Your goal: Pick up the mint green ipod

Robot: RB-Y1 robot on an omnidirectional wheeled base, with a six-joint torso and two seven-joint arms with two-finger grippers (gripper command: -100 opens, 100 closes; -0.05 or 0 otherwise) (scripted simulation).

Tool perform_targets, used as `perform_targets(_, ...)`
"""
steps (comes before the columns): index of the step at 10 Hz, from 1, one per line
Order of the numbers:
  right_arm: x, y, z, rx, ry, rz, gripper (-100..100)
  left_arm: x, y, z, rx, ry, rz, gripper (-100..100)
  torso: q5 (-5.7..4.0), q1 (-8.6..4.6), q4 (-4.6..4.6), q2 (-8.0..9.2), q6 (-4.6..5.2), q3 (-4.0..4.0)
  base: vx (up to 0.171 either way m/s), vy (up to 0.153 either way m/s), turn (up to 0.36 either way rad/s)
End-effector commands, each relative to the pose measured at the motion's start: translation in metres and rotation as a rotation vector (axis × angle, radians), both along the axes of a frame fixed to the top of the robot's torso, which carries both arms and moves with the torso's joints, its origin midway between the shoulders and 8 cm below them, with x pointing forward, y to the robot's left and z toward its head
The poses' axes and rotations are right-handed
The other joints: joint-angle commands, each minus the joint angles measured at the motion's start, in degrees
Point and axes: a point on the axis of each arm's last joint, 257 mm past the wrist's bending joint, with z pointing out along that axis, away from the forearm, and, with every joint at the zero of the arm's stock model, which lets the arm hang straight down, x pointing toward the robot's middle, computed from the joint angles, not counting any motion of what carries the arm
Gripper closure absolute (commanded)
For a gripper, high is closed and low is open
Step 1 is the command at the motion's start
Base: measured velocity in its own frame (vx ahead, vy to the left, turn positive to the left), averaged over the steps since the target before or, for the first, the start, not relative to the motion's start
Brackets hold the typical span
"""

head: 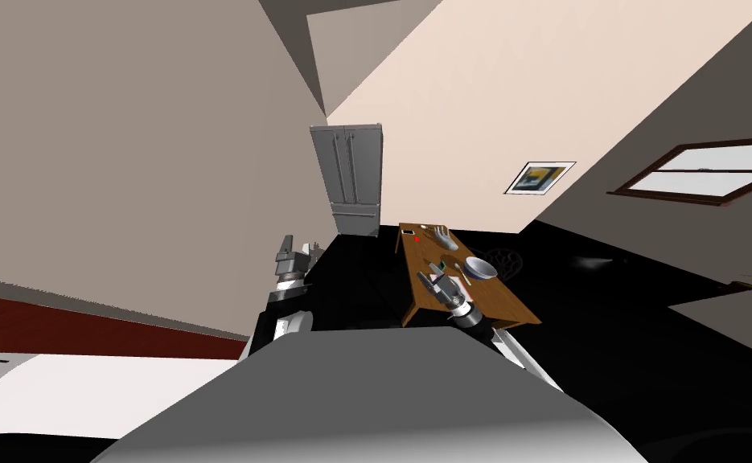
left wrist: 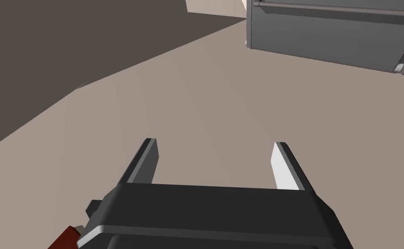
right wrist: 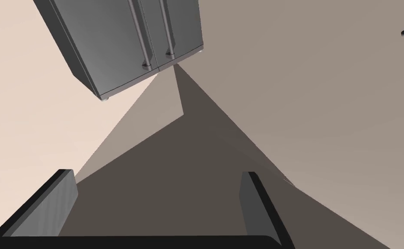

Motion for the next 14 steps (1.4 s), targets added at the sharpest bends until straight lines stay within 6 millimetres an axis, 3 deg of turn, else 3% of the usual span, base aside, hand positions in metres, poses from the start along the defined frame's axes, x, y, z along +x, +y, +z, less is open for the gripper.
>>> perform_targets(1, -0.003, -0.002, -0.022, -0.068, 0.025, 0.005, -100, 0.0, 0.0, 0.0, 0.0, 0.0, 0.0, 0, 0.0, 0.0, 0.0, 0.0, 0.0, 0.0, 0.098, 0.052, 0.018)
perform_targets(2, -0.008, -0.006, -0.047, -0.158, 0.055, 0.017, -100, 0.0, 0.0, 0.0, 0.0, 0.0, 0.0, 0, -0.02, -0.09, -0.01, 0.0, 0.01, -0.01, 0.117, 0.092, 0.034)
perform_targets(3, -0.009, -0.004, -0.051, -0.176, 0.058, 0.022, -100, 0.0, 0.0, 0.0, 0.0, 0.0, 0.0, 0, 0.0, 0.02, -0.02, -0.06, 0.01, -0.04, 0.1, 0.067, 0.004)
perform_targets(5, -0.017, -0.007, -0.08, -0.283, 0.092, 0.046, -100, 0.0, 0.0, 0.0, 0.0, 0.0, 0.0, 0, -0.02, -0.09, -0.03, -0.13, 0.0, -0.08, 0.129, 0.045, 0.018)
perform_targets(6, -0.024, -0.013, -0.104, -0.363, 0.123, 0.066, -100, 0.0, 0.0, 0.0, 0.0, 0.0, 0.0, 0, -0.03, -0.15, -0.03, -0.08, 0.01, -0.06, 0.124, 0.035, 0.013)
perform_targets(7, -0.026, -0.011, -0.109, -0.389, 0.126, 0.076, -100, 0.0, 0.0, 0.0, 0.0, 0.0, 0.0, 0, -0.04, -0.17, -0.03, -0.11, 0.0, -0.07, 0.108, 0.035, 0.008)
perform_targets(8, -0.034, -0.017, -0.13, -0.467, 0.148, 0.103, -100, 0.0, 0.0, 0.0, 0.0, 0.0, 0.0, 0, -0.03, -0.17, -0.02, -0.04, 0.01, -0.04, 0.131, 0.06, 0.005)
perform_targets(9, -0.037, -0.017, -0.138, -0.494, 0.16, 0.112, -100, 0.0, 0.0, 0.0, 0.0, 0.0, 0.0, 0, -0.02, -0.1, -0.03, -0.11, 0.0, -0.07, 0.121, 0.051, 0.0)
perform_targets(12, -0.06, -0.034, -0.186, -0.669, 0.217, 0.187, -100, 0.0, 0.0, 0.0, 0.0, 0.0, 0.0, 0, -0.01, -0.11, -0.04, -0.13, 0.01, -0.09, 0.145, 0.052, -0.006)
perform_targets(13, -0.064, -0.034, -0.192, -0.696, 0.225, 0.2, -100, 0.0, 0.0, 0.0, 0.0, 0.0, 0.0, 0, -0.03, -0.14, -0.05, -0.18, 0.01, -0.12, 0.13, 0.022, -0.008)
perform_targets(14, -0.076, -0.046, -0.213, -0.769, 0.254, 0.236, -100, 0.0, 0.0, 0.0, 0.0, 0.0, 0.0, 0, -0.03, -0.21, -0.04, -0.13, 0.01, -0.09, 0.148, 0.002, -0.02)
